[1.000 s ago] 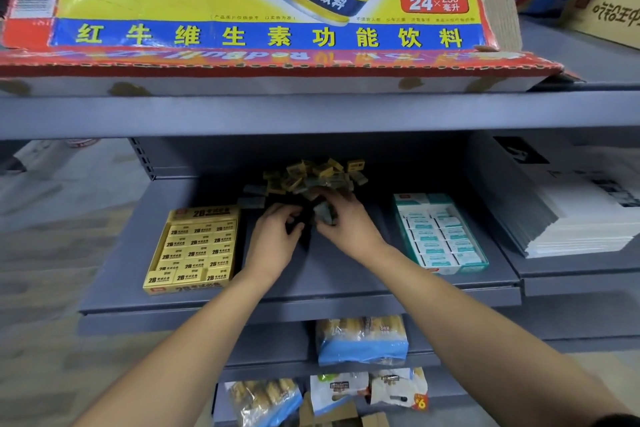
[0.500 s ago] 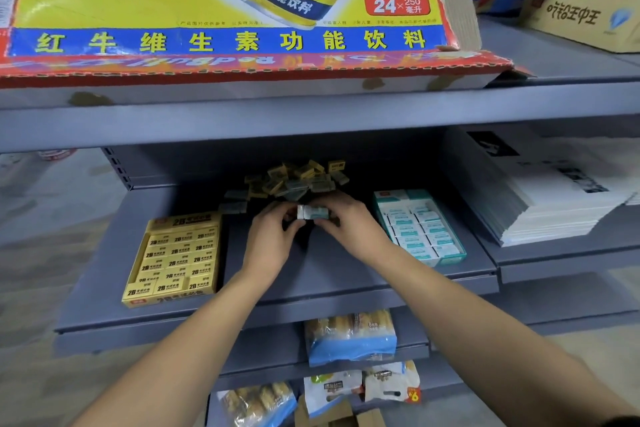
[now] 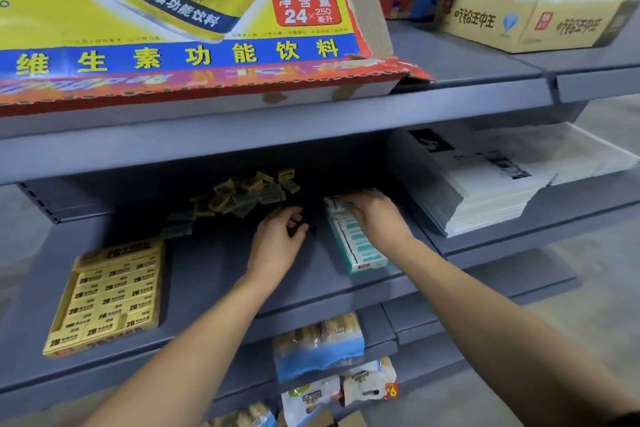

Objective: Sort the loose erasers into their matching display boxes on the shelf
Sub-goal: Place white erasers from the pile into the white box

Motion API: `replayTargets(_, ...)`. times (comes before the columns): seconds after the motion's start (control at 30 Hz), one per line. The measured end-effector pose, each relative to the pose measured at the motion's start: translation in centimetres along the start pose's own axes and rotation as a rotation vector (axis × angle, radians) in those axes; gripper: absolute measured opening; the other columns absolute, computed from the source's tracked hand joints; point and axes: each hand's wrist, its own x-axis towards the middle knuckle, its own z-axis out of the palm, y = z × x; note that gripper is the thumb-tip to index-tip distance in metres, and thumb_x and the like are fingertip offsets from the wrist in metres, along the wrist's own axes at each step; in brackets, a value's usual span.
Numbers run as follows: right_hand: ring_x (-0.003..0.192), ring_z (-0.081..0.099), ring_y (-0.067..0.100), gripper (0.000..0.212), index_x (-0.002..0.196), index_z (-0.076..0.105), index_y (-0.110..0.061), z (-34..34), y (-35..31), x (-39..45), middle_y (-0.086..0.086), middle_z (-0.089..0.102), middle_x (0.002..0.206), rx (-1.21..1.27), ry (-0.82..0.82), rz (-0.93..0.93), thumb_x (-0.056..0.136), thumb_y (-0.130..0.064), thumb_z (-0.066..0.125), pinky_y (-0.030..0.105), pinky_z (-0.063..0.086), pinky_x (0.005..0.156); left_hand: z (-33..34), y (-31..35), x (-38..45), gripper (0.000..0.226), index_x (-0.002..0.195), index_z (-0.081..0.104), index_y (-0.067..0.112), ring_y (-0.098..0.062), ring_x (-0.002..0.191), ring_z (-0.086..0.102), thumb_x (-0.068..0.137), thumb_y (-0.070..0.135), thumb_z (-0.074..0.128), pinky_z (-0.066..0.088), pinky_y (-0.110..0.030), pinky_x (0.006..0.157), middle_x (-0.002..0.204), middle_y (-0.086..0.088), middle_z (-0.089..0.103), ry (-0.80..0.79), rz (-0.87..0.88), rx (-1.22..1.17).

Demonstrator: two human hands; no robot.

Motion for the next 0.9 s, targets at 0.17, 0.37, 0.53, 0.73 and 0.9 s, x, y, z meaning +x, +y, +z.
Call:
replayTargets(0.17,0.108,0.058,0.031,0.023,0.113,0.07,-0.012,-0.3,1.1,-0.5,0.01,0.068,0.114,-0.037,-0.028,0.004,0.093,-0.009,0.058,0.038,0.052,0.084,0.8,0.7,0.1,0.032,0.123,0.062,0.017,-0.005,0.088,0.055,0.091,0.02,0.062,0.04,-0.016,0.076,0.101,0.007,0.061,-0.015,-0.007,-0.011)
replayTargets(0.37,0.11,0.059,0.028,0.024,0.112,0.072,-0.017,0.2,1.2,-0.4,0.007,0.068,0.118,-0.069,-0.061,-0.01,0.093,-0.009,0.059,0.041,0.054,0.082,0.9,0.6,0.1,0.03,0.12,0.063,0.016,-0.007,0.088,0.056,0.09,0.02,0.063,0.043,-0.018,0.076,0.099,0.007,0.062,-0.004,-0.016,-0.008)
replayTargets(0.53,0.101,0.062,0.031,0.02,0.102,0.075,-0.014,1.2,1.5,0.1,0.005,0.072,0.108,-0.11,-0.089,-0.075,0.088,-0.009,0.062,0.042,0.053,0.082,0.8,0.1,-0.1,0.03,0.12,0.063,0.016,-0.006,0.088,0.056,0.091,0.021,0.063,0.045,-0.019,0.076,0.1,0.007,0.061,0.007,-0.033,-0.005)
replayTargets(0.73,0.089,0.058,0.033,0.032,0.068,0.069,-0.014,1.9,0.1,1.1,0.004,0.068,0.091,-0.13,-0.042,0.001,0.074,-0.027,0.04,0.041,0.05,0.077,0.1,-0.6,-0.3,0.03,0.12,0.063,0.016,-0.007,0.088,0.056,0.091,0.021,0.062,0.042,-0.018,0.075,0.1,0.006,0.061,0.03,-0.053,0.004)
replayTargets(0.9,0.086,0.062,0.035,0.019,0.083,0.073,-0.01,3.5,-4.0,3.4,0.011,0.068,0.091,0.015,-0.032,-0.073,0.073,-0.011,0.056,0.038,0.053,0.074,-2.3,-2.7,-1.1,0.031,0.122,0.062,0.016,-0.008,0.092,0.057,0.092,0.022,0.061,0.043,-0.019,0.077,0.108,0.001,0.064,0.068,-0.097,0.049)
